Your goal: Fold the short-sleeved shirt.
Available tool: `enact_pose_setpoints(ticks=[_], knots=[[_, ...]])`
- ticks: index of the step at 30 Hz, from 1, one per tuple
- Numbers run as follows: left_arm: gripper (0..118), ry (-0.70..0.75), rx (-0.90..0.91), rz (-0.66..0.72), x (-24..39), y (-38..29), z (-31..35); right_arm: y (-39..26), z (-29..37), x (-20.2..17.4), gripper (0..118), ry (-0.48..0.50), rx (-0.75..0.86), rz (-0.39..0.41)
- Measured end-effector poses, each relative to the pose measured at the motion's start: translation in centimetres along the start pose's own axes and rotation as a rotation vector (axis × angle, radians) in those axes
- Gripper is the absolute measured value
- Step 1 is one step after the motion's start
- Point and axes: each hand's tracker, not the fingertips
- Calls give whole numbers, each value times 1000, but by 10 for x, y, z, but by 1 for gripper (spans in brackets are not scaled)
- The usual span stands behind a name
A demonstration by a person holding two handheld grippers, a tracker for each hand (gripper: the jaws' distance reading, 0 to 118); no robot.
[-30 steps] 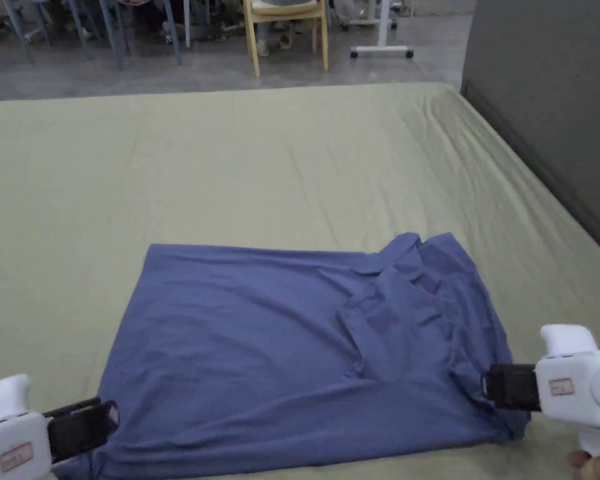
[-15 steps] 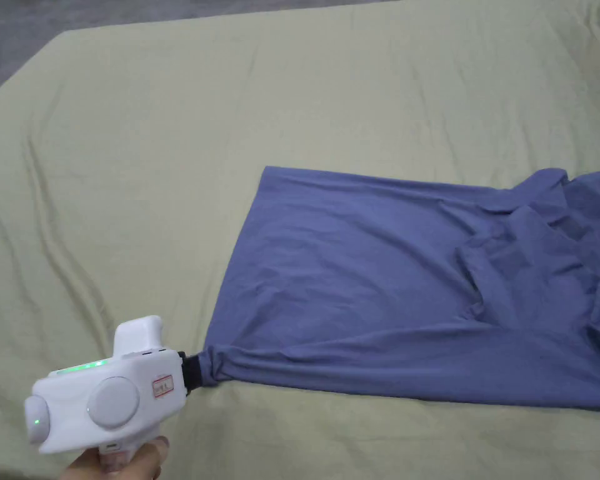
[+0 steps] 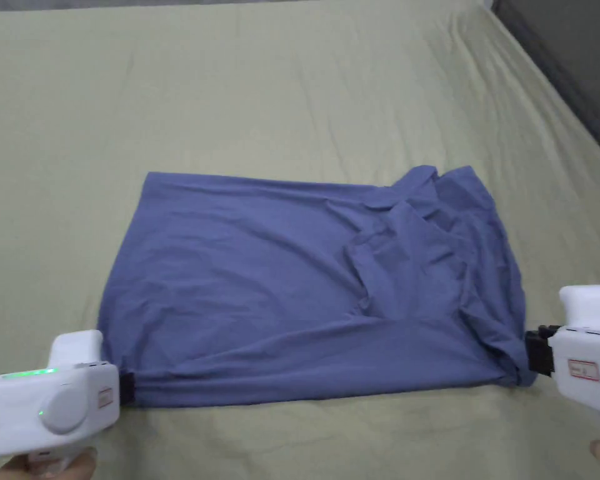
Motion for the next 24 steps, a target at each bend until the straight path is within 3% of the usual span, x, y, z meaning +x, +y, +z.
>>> enact_pose_setpoints(ticks=[3,4,5,6,8,9,13,15,16,17,18,20,22,24], knots=[[13,-116,26,115,0,4,30,1,-10,22,4,-8,-7,-60],[13,-137,34,137,0,4,38,1,-13,30,45,4,-1,-87],[13,-183,0,162,-11,10,34,2,-16,36,99,50,9,-124],[13,-173,9,151,-15,13,36,3,-18,42,118,103,6,-156],[13,-192,15,151,-21,22,43,4,-30,49,117,129,-10,-216],[13,-201,24,155,-24,21,40,1,-25,48,116,136,50,-209],[13,-184,54,146,-16,26,51,-1,-49,32,117,100,-66,-157],[13,-187,53,156,-11,26,51,-9,-61,28,110,139,-100,-151],[13,-188,52,161,-10,26,51,-13,-65,28,80,146,-109,-163],[13,-185,53,163,-8,25,52,-15,-65,27,38,141,-99,-171],[13,-181,53,163,-6,24,52,-16,-65,26,11,135,-92,-179],[13,-177,47,169,-6,25,52,-18,-59,31,11,142,-67,-241],[13,-192,39,198,-20,26,41,-14,-51,40,10,232,-33,-342],[13,-219,56,235,-26,33,46,-9,-37,47,10,253,20,-392]])
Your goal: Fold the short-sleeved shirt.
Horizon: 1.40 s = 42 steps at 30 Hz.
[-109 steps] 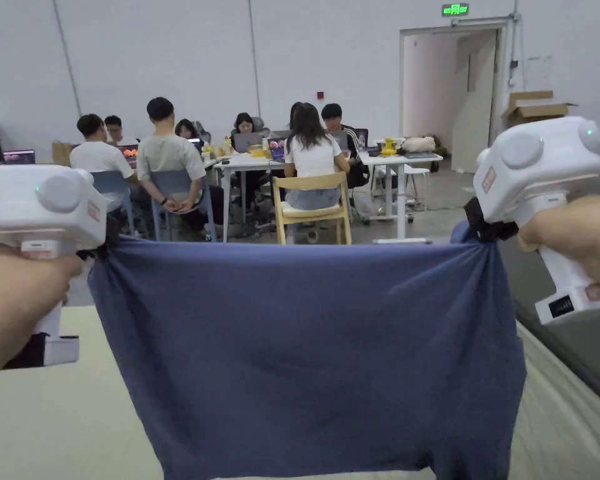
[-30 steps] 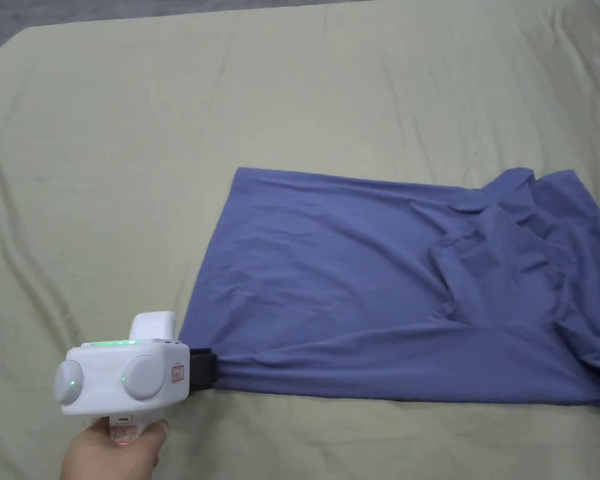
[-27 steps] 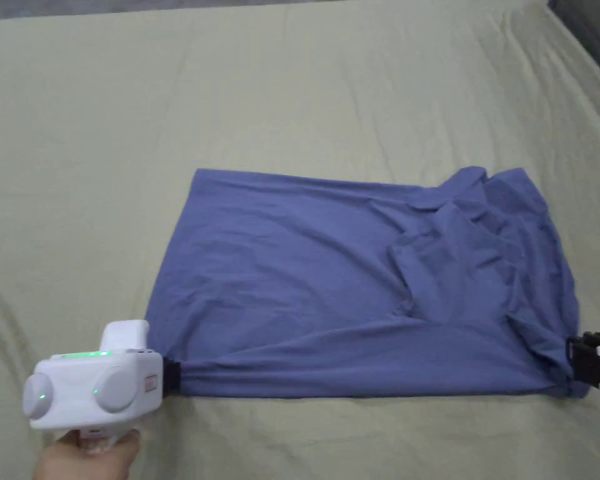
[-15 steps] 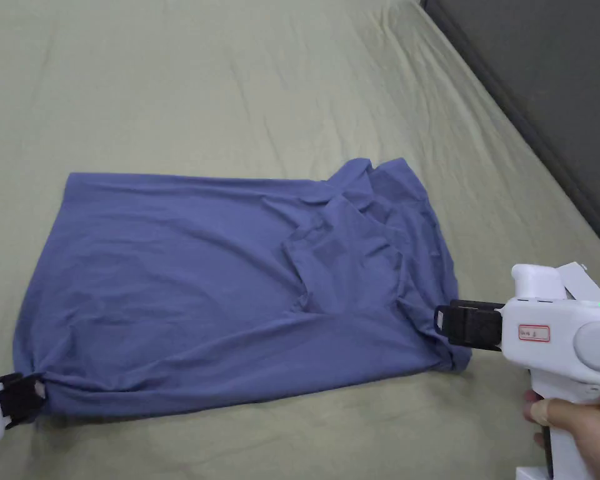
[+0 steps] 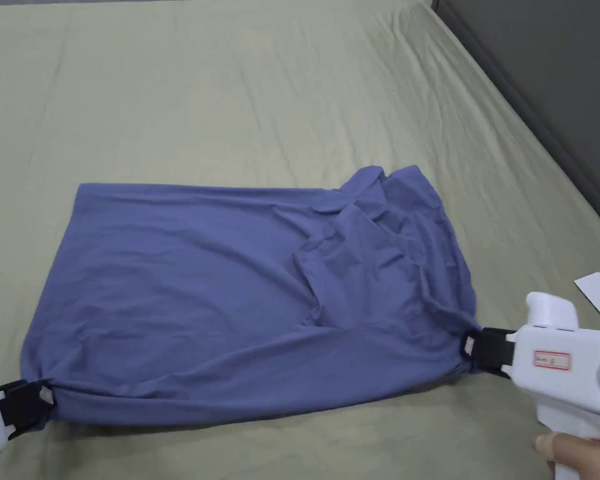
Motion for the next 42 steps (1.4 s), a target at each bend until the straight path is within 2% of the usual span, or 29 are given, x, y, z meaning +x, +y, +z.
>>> enact_pose_setpoints(ticks=[5,8,10,13,17,19,20,21,24,26,27,28,29,30,32,33,34,36,37,38,39,40,41,42], knots=[[13,-45,66,10,11,39,5,49,18,-31,10,-13,87,87],[13,-36,98,-3,28,78,-5,89,-6,-44,10,-91,91,152],[13,-38,113,-10,39,102,-23,111,-31,-51,10,-122,80,169],[13,-40,104,6,46,136,-63,137,-69,-56,10,-158,52,169],[13,77,28,-65,58,151,-123,143,-117,-62,10,-248,-22,219],[13,130,-26,-92,58,145,-152,135,-139,-60,10,-277,-59,227],[13,153,-52,-98,57,142,-164,130,-146,-56,10,-285,-95,207],[13,171,-76,-101,56,134,-171,125,-154,-52,10,-279,-127,182],[12,141,-11,-62,52,125,-174,123,-152,-51,10,-282,-76,189],[13,165,-26,-83,60,125,-167,127,-152,-52,15,-288,-98,200],[16,177,-35,-115,62,126,-167,132,-153,-53,23,-298,-122,235],[50,177,-42,-120,64,128,-165,138,-150,-55,54,-311,-143,274],[93,161,-40,-95,62,134,-155,144,-143,-59,93,-336,-151,278],[118,132,-2,-55,63,138,-140,148,-128,-64,118,-372,-99,275],[118,-23,125,-15,61,133,-99,147,-86,-72,118,-268,78,235],[118,-62,238,-1,57,129,-77,142,-56,-77,118,-204,227,225],[118,-61,285,-4,55,119,-59,133,-36,-79,118,-180,238,211],[118,-49,276,-21,51,95,-36,111,-15,-84,118,-105,224,244],[118,-50,257,-24,45,79,-26,96,-7,-85,114,-73,205,272],[117,-42,204,-41,41,64,-23,80,-3,-85,97,-63,188,294],[96,-26,117,-55,37,44,-22,62,3,-88,49,-80,186,309],[7,-1,81,-65,33,24,-23,41,5,-91,3,-117,184,338],[0,2,55,-76,32,11,-23,24,6,-92,3,-139,177,368],[0,22,43,-74,31,-4,-24,8,3,-92,3,-139,142,386]])
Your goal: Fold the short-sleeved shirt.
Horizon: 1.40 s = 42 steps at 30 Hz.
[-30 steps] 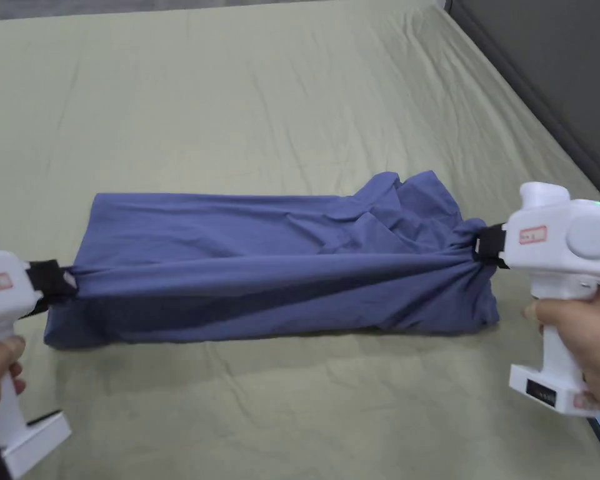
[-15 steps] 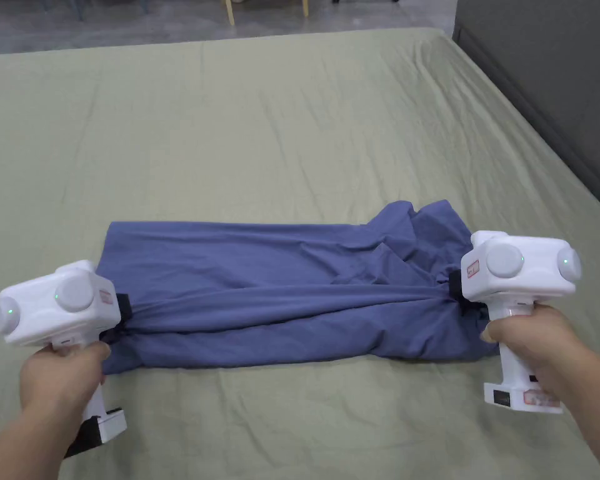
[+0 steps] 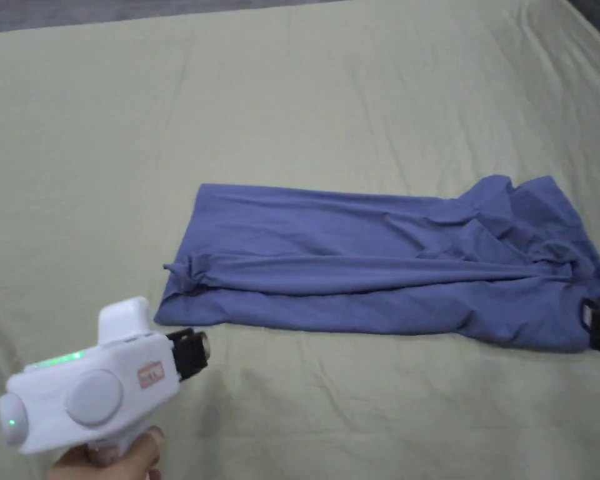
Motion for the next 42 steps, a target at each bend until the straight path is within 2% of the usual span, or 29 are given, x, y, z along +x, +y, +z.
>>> enact_pose_setpoints(ticks=[2,4,6,7,8,9,10,11,14,16,18,19,20,21,22,24,26,27,28,29,32,33,35,37,38,39,40,41,42], knots=[[0,37,-66,3,-7,-22,5,-25,1,-8,3,52,-66,-57],[0,-25,-100,29,-23,-28,-1,-38,0,-12,3,130,-125,-106],[0,14,-51,10,-34,-15,0,-40,3,-20,3,100,-106,-71],[37,81,-31,-37,-27,-6,-10,-39,3,-22,3,95,-109,-54],[100,122,0,-73,-14,8,-22,-37,3,-23,3,96,-111,-40],[118,167,13,-105,-14,24,-34,-33,4,-24,3,102,-104,-28],[118,179,-3,-133,-14,40,-48,-30,5,-24,3,103,-95,-18],[118,216,106,-118,-14,34,-73,-28,5,-24,3,99,-91,-18],[118,244,-90,-180,-5,51,-153,-20,2,-19,3,93,-82,-23],[103,273,-78,-214,-5,82,-133,-18,-3,-12,3,73,-85,-31],[100,316,-42,-256,6,81,-150,-14,-13,2,3,30,-97,-28],[97,262,-41,-245,3,85,-137,-13,-16,9,3,0,-103,-22],[84,255,-46,-232,5,85,-134,-11,-20,15,3,-19,-108,-16],[58,240,-52,-203,9,84,-132,-8,-24,21,3,-40,-114,-12],[11,168,-26,-156,15,83,-124,-5,-30,27,3,-67,-124,-1],[6,165,1,-172,14,89,-110,3,-40,38,3,-116,-130,15],[6,172,-16,-280,22,82,-109,13,-54,48,3,-121,-144,-1],[6,45,-30,-230,12,87,-109,18,-61,56,16,-99,-137,-39],[6,9,-34,-175,7,88,-105,24,-68,64,74,-59,-125,-83],[6,48,-30,-157,5,88,-100,29,-74,68,118,-61,-135,-97],[6,28,8,-117,-6,96,-90,37,-103,76,115,-100,-217,-98],[6,38,4,-134,-5,98,-85,36,-105,72,114,-70,-154,-67],[6,59,21,-162,1,101,-77,32,-124,69,116,-96,-269,-40],[6,53,23,-170,-1,102,-72,27,-135,73,112,-56,-315,-108],[6,47,22,-165,-4,102,-70,24,-137,76,99,-21,-311,-148],[6,44,15,-159,-6,102,-71,22,-137,78,74,15,-314,-184],[6,42,8,-156,-9,101,-71,22,-134,76,58,-28,-317,-186],[6,43,4,-153,-13,99,-69,21,-123,76,31,-67,-253,-146],[6,46,2,-151,-18,96,-67,23,-114,77,10,18,-239,-144]])
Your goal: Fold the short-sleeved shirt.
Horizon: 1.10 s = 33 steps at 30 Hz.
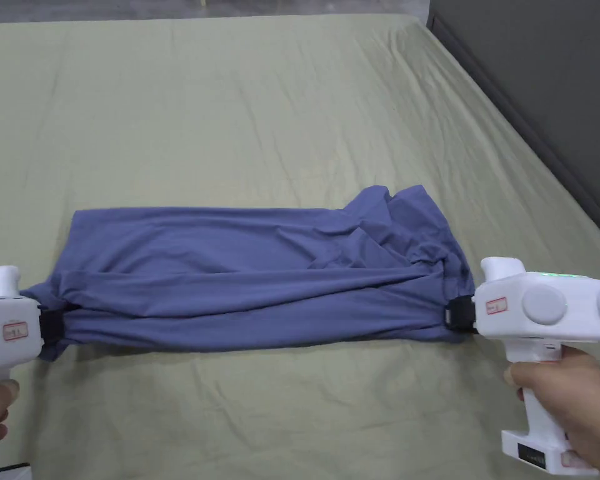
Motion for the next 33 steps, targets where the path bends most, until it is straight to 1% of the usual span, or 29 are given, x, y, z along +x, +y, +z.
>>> enact_pose_setpoints(ticks=[1,2,3,4,6,7,10,14,18,21,22,23,25,26,29,31,33], knots=[[6,-4,-6,4,-2,-3,2,1,6,2,10,131,-6,-40],[6,-8,-12,13,-5,-7,7,1,13,2,10,91,-12,-49],[6,-9,-11,19,-8,-11,13,-4,34,-8,10,45,-7,-10],[6,-20,-6,19,-11,-15,20,-5,46,-11,10,42,-1,22],[6,-22,-2,14,-13,-24,33,-7,67,-12,10,84,4,5],[6,-21,-3,12,-15,-29,39,-2,65,-3,10,116,-32,-16],[6,-22,-17,27,-23,-46,57,-6,82,2,10,147,-66,15],[6,-57,-55,58,-23,-76,84,-24,87,12,10,139,-126,29],[6,-49,-103,33,-18,-100,89,-52,76,19,10,106,-163,-21],[6,-19,-145,27,-24,-107,68,-67,57,17,10,80,-185,-39],[6,-13,-154,20,-26,-107,58,-68,50,15,10,58,-196,-18],[6,-3,-170,14,-26,-108,48,-70,42,10,10,18,-204,30],[6,16,-211,3,-27,-112,28,-69,33,6,10,16,-205,30],[6,14,-202,10,-27,-113,25,-68,31,7,10,11,-210,33],[6,21,-193,30,-27,-113,28,-65,25,16,10,15,-221,40],[6,26,-184,17,-26,-116,27,-67,23,19,10,23,-220,24],[6,23,-174,30,-28,-117,29,-66,23,19,18,21,-220,32]])
